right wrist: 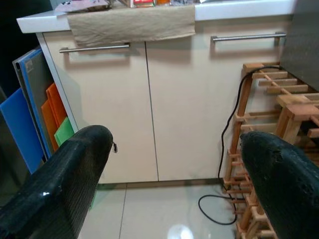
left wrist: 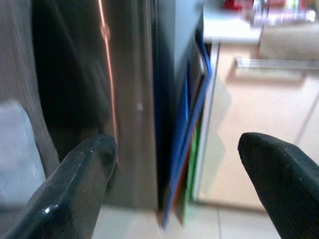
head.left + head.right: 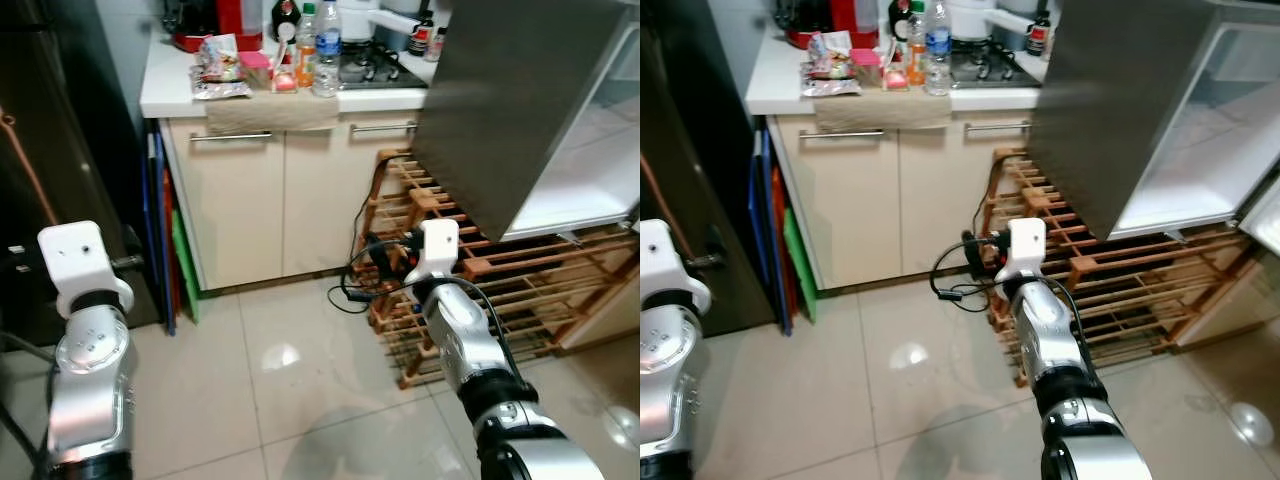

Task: Restocking fridge

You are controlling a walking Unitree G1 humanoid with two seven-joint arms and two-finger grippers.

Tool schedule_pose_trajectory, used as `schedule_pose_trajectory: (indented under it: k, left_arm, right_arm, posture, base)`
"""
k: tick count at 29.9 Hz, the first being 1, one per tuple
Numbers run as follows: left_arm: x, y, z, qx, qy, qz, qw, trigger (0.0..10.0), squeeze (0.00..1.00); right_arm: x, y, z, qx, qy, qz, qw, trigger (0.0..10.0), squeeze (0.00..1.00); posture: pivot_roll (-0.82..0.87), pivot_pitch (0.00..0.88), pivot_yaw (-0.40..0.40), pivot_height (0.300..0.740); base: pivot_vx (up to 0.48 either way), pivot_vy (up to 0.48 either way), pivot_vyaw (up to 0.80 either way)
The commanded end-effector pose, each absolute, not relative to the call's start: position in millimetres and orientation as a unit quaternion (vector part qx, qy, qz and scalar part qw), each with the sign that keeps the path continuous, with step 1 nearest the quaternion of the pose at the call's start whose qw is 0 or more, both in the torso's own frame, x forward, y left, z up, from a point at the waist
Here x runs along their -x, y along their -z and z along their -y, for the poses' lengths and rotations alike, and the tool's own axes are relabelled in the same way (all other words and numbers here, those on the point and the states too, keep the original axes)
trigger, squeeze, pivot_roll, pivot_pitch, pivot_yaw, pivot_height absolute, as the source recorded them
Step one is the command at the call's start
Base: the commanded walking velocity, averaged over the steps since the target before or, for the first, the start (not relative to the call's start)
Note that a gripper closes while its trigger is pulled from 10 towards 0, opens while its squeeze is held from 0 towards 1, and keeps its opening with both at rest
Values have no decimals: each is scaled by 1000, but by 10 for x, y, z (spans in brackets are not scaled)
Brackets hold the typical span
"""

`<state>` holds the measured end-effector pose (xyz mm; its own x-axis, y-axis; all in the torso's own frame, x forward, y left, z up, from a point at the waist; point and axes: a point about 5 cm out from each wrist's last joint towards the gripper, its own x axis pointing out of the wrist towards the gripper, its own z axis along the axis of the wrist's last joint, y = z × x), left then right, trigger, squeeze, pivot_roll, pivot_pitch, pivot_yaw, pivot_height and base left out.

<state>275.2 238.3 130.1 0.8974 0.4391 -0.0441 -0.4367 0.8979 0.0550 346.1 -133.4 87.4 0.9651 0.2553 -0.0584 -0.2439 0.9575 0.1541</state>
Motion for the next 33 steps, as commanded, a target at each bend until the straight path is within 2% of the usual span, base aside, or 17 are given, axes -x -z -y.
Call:
schedule_pose_trajectory:
  k: [1, 5, 9, 13, 17, 20, 22, 24, 26, 29, 30, 33]
  left_arm:
    - [-2809, -1272, -2226, -29, -209, -31, 977, 10000, 0]
    - [-2850, -1295, -2144, -72, -192, -17, 979, 10000, 0]
    - [-2849, -1312, -2061, -58, -180, -8, 982, 10000, 0]
    - [-2837, -1256, -2007, -27, -165, -24, 986, 10000, 0]
    - [-2814, -1324, -2133, -45, -194, -13, 980, 10000, 0]
    - [-2708, -1256, -2253, -48, -173, -45, 983, 10000, 0]
    - [-2543, -1115, -2157, -29, -112, -84, 990, 10000, 0]
    - [-2253, -1087, -2043, -16, -66, -84, 994, 10000, 0]
    - [-2143, -1173, -2061, -15, -73, -60, 995, 10000, 0]
    - [-2208, -1315, -2155, -42, -97, -24, 994, 10000, 0]
    - [-2304, -1447, -2223, -63, -112, 4, 992, 10000, 0]
    - [-2330, -1473, -2224, -65, -107, 6, 992, 10000, 0]
  right_arm:
    - [-3494, -936, 1400, -67, -111, -24, 991, 10000, 0]
    - [-3504, -957, 1387, -69, -111, -17, 991, 10000, 0]
    - [-3523, -984, 1335, -72, -128, -14, 989, 10000, 0]
    - [-3531, -980, 1243, -71, -141, -15, 987, 10000, 51]
    - [-3530, -982, 1199, -33, -145, -24, 989, 10000, 0]
    - [-3414, -879, 1391, 5, -110, -44, 993, 10000, 0]
    - [-3262, -807, 1522, 27, -103, -46, 993, 10000, 0]
    - [-3000, -811, 1704, 25, -78, -32, 996, 10000, 0]
    - [-2841, -845, 1840, 10, -42, -22, 999, 10000, 0]
    - [-2773, -789, 1908, -6, -23, -37, 999, 10000, 0]
    - [-2732, -678, 1938, -26, -11, -69, 997, 10000, 0]
    - [-2720, -630, 1927, -36, -9, -85, 996, 10000, 0]
  posture:
    - [-23, 0, -9, 740]
    - [-22, 0, -10, 740]
    - [-10, 0, -18, 740]
    - [-5, 0, -22, 740]
    - [8, 0, -30, 740]
    - [22, 0, -42, 740]
    - [36, 0, -54, 740]
    - [44, 0, -61, 740]
    - [50, 0, -62, 740]
    - [49, 0, -66, 740]
    - [49, 0, -65, 740]
    - [46, 0, -60, 740]
  base:
    - [0, -480, 544]
    - [0, -480, 534]
    - [0, -480, 514]
    - [0, -480, 484]
    - [0, -476, 484]
    - [0, -145, 0]
    - [0, 0, 0]
    - [0, 0, 0]
    - [0, 0, 0]
    - [0, 0, 0]
    - [0, 0, 0]
    - [0, 0, 0]
